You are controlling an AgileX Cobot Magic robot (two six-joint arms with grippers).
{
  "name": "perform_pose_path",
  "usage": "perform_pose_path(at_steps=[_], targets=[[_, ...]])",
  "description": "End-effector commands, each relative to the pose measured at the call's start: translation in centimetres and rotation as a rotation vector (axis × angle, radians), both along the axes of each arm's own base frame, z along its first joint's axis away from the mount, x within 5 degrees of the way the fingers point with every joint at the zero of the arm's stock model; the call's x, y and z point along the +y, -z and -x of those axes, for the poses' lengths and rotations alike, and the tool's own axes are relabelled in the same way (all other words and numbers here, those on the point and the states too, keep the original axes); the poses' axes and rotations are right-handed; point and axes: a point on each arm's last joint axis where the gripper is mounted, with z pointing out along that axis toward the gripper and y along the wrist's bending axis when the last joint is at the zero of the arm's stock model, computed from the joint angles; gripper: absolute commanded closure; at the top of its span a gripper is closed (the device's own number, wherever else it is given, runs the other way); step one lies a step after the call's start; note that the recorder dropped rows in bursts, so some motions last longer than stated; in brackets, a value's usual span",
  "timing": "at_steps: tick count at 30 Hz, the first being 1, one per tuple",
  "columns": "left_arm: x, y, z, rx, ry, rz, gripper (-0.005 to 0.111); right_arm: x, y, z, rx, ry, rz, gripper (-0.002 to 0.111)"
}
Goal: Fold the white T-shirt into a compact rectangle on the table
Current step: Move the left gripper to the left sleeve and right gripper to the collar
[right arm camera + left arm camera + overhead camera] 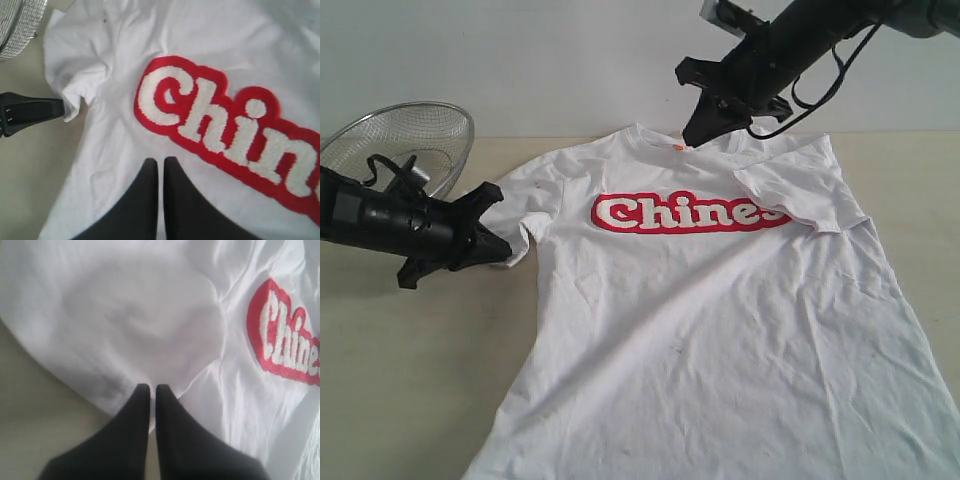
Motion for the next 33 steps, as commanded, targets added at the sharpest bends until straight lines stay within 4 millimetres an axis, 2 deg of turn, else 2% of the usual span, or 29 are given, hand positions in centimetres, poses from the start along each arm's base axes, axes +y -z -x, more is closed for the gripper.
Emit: perform_pose_path(at_steps=[1,5,8,11,15,18,21,23,28,33], targets=[[-0.1,-2.0,-0.2,-0.059,0.013,-0.002,0.102,2.8,0.3,0.4,0.009,-0.061,-0.024,0.108],[-0.4,-3.5,0.1,-0.093,0.059,0.016,0.102,6.3,2.1,0.9,0.017,-0.165,-0.018,0.108],[-1.3,-4.1,0.6,-0.103,0.112,0.025,0.102,7.6,2.9,1.1,-0.046,-0.247,0.060,0.108],[-2.8,-3.8,0.9,-0.110,0.163,-0.046,0.102,7.6,3.2,1.0,-0.027,-0.201,0.109,0.108],[-4.3,-2.7,1.2,-0.157,0.280,-0.306,0.102,7.5,3.3,1.3,-0.001,-0.219,0.124,0.108],[-4.8,-2.4,1.4,-0.181,0.325,-0.426,0.102,7.4,3.3,1.4,0.009,-0.228,0.129,0.108],[-4.6,-2.6,1.2,-0.207,0.326,-0.469,0.102,7.4,3.3,1.4,0.009,-0.228,0.129,0.108],[-4.6,-3.0,1.2,-0.225,0.347,-0.485,0.096,7.4,3.3,1.4,0.009,-0.228,0.129,0.108],[-4.7,-3.7,0.4,-0.282,0.387,-0.540,0.060,7.4,3.3,1.4,0.009,-0.228,0.129,0.108],[-4.7,-4.5,-0.3,-0.326,0.407,-0.566,0.056,7.4,3.3,1.4,0.009,-0.228,0.129,0.108]])
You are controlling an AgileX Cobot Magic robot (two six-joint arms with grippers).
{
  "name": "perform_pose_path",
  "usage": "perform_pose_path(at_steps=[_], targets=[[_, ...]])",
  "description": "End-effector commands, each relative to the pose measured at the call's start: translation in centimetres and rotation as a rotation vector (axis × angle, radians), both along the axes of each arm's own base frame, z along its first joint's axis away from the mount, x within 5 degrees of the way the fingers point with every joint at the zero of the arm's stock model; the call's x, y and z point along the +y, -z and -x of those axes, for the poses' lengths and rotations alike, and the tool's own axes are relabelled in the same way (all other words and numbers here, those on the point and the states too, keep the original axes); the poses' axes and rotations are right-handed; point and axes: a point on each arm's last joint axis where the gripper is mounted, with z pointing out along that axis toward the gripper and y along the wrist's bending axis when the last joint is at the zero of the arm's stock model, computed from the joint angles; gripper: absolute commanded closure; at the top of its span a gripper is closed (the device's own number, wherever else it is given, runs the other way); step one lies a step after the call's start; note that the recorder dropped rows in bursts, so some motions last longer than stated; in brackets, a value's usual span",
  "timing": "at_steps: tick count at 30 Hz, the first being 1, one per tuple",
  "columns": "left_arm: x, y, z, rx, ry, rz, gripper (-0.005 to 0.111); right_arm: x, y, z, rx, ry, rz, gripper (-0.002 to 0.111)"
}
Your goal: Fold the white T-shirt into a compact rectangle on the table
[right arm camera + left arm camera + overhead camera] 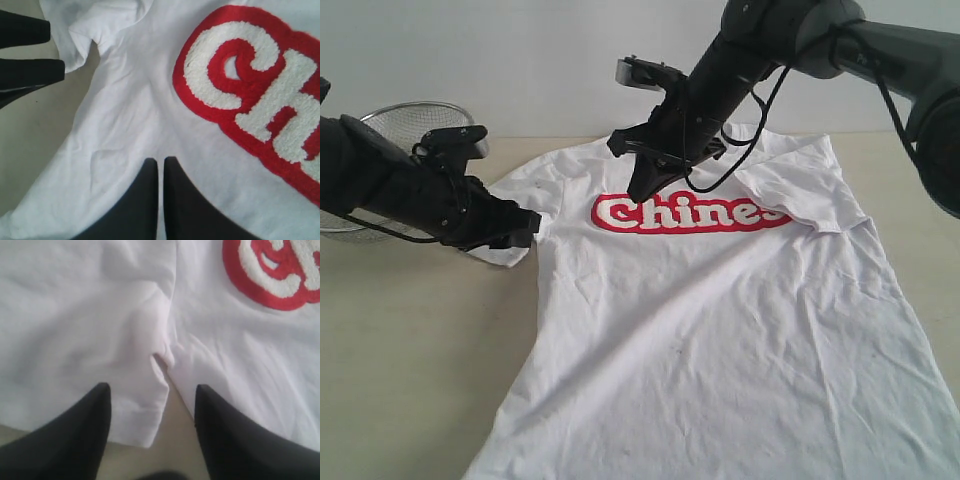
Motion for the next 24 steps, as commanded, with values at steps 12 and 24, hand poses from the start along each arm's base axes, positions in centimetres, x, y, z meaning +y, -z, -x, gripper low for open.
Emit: perform_pose_path(at_steps=[12,24], targets=[[-1.3,1.4,-0.2,0.000,0.091,-0.067,0.056,-0.2,-0.3,0.0,0.002,0.004,0.001,0.108],[-1.3,1.9,-0.2,-0.021,0.146,-0.143,0.059,-0.2,-0.3,0.0,0.002,0.004,0.001,0.108]])
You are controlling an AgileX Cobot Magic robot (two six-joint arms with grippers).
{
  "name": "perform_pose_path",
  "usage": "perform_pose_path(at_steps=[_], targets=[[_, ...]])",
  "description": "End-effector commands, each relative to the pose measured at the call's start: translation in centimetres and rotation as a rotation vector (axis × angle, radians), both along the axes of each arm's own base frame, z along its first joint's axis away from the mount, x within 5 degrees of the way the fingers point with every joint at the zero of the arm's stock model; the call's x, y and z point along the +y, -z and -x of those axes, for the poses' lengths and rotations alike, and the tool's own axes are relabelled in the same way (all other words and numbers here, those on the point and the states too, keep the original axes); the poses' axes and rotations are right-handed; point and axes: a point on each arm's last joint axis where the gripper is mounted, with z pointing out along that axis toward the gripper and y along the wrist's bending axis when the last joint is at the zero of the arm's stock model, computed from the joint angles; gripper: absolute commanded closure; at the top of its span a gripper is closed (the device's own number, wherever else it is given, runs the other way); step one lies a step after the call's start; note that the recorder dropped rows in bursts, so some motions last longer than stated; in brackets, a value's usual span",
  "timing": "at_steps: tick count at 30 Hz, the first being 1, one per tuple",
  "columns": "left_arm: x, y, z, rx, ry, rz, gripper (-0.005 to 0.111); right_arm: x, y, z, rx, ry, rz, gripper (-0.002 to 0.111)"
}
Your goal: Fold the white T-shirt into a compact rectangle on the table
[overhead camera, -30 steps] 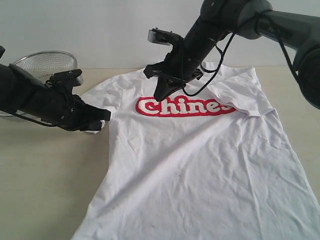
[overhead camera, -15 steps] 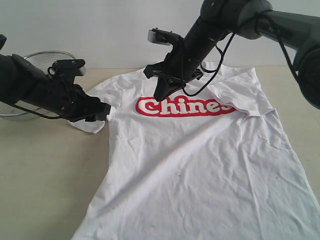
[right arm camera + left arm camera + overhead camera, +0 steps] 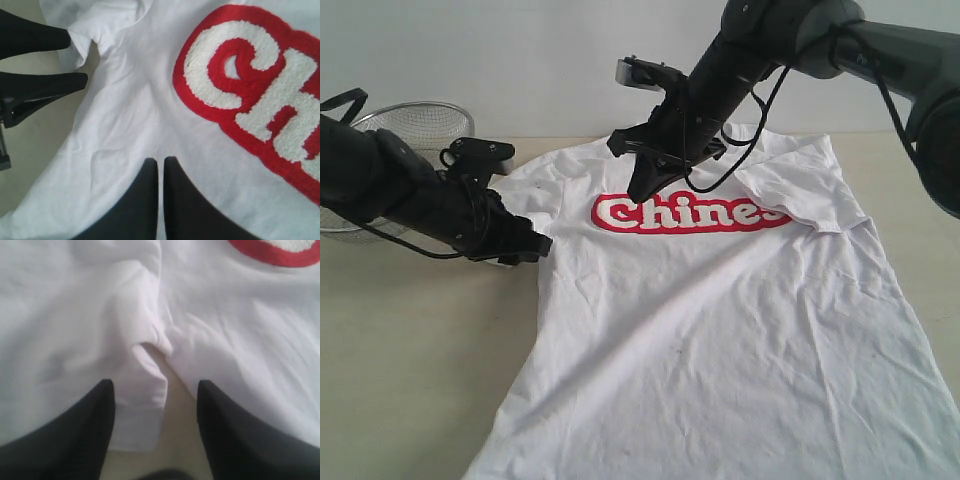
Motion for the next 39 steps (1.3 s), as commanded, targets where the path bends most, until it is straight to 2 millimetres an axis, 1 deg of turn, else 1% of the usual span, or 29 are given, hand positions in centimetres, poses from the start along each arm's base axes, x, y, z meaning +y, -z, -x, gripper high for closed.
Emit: perform_pose_path(at_steps=[1,6,8,10,11,13,15,18,23,27,30,33,35,38,39], targets=[[-0.1,0.3,0.0,0.000,0.044,-0.041,0.059,-0.2,-0.3,0.0,-0.002,0.001,0.002,0.108],[0.1,0.5,0.2,0.004,0.101,-0.099,0.064,-0.2,-0.3,0.0,-0.002,0.001,0.002,0.108],[0.1,0.5,0.2,0.005,0.103,-0.104,0.065,-0.2,-0.3,0.0,-0.002,0.001,0.002,0.108],[0.2,0.5,0.3,-0.001,0.138,-0.134,0.074,-0.2,-0.3,0.0,-0.002,0.001,0.002,0.108],[0.2,0.5,0.3,-0.001,0.139,-0.134,0.087,-0.2,-0.3,0.0,-0.002,0.001,0.002,0.108],[0.2,0.5,0.2,-0.003,0.138,-0.135,0.102,-0.2,-0.3,0.0,-0.002,0.001,0.002,0.108],[0.3,0.5,0.2,-0.012,0.132,-0.137,0.102,-0.2,-0.3,0.0,-0.002,0.001,0.002,0.108],[0.4,0.3,-0.2,-0.036,0.042,-0.107,0.102,-0.2,-0.3,0.0,-0.002,0.001,0.002,0.108],[0.5,-0.4,-0.6,-0.088,-0.006,-0.096,0.102,-0.2,-0.3,0.0,-0.003,0.001,0.004,0.108],[0.7,-2.0,-1.1,-0.166,-0.057,-0.082,0.102,-0.2,-0.3,0.0,0.001,0.005,-0.001,0.108],[0.5,-3.2,-1.9,-0.207,-0.064,-0.067,0.102,-0.2,-0.3,0.0,0.006,0.013,-0.002,0.108],[-0.5,-4.4,-2.9,-0.248,-0.065,-0.041,0.102,-0.1,-0.3,0.0,0.008,0.015,-0.006,0.108],[-2.4,-5.0,-3.6,-0.249,-0.018,-0.016,0.102,-0.1,-0.3,0.0,0.008,0.016,-0.010,0.108],[-4.5,-4.4,-4.0,-0.233,0.016,0.005,0.102,-0.1,-0.3,0.0,0.014,0.025,-0.011,0.108],[-5.5,-3.8,-4.1,-0.222,0.029,0.013,0.102,-0.1,-0.3,0.0,0.014,0.024,-0.011,0.108]])
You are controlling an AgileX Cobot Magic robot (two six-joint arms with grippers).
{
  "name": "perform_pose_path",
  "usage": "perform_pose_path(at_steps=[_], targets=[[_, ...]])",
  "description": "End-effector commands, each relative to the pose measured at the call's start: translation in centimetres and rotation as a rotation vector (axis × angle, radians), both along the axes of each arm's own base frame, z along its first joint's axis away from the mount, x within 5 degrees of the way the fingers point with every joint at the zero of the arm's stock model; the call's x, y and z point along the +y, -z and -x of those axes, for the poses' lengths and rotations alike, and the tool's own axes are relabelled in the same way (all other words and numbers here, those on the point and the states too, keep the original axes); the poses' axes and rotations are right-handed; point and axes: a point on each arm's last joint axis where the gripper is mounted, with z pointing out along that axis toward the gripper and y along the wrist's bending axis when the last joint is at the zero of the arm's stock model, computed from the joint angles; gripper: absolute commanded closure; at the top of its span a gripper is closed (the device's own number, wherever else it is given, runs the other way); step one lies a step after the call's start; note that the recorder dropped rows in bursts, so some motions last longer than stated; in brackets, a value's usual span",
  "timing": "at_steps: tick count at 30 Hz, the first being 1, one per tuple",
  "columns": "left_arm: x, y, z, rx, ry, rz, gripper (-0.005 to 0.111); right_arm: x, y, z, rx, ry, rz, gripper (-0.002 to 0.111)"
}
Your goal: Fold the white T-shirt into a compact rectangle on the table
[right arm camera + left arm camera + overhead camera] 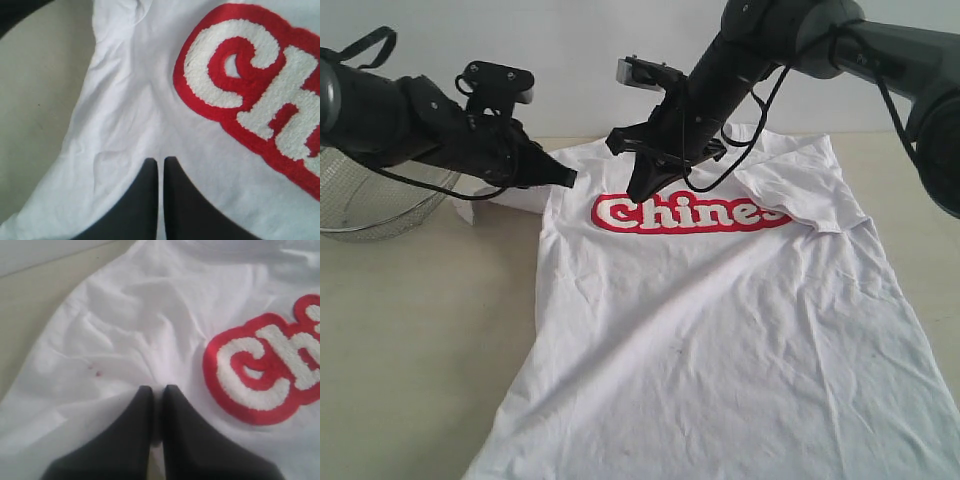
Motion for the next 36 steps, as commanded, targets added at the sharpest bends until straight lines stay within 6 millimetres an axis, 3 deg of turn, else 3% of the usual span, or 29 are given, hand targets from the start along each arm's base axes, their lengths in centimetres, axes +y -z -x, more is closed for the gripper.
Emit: perform_pose_path(at_steps=[1,5,10,22,24,30,36], targets=[[-3.2,1.5,-0.1,0.041,0.037,0.034,0.102,-0.1,-0.3,0.0,0.002,0.006,-0.007,0.108],[-5.9,3.3,-0.1,0.075,0.063,0.058,0.102,-0.1,-0.3,0.0,0.002,0.006,-0.007,0.108],[-7.4,4.9,-0.1,0.119,0.080,0.073,0.102,-0.1,-0.3,0.0,0.002,0.006,-0.007,0.108],[-8.1,4.3,-0.4,0.106,0.079,0.100,0.101,-0.2,-0.3,-0.1,-0.008,0.020,-0.003,0.108],[-8.1,4.3,-0.4,0.104,0.079,0.100,0.095,-0.2,-0.4,-0.1,-0.013,0.024,-0.005,0.108],[-8.1,4.3,-0.4,0.105,0.082,0.098,0.051,-0.2,-0.5,-0.3,-0.025,0.039,-0.008,0.108],[-8.2,4.3,-0.4,0.111,0.085,0.098,0.050,-0.5,-0.3,-0.5,-0.042,0.064,0.035,0.108]])
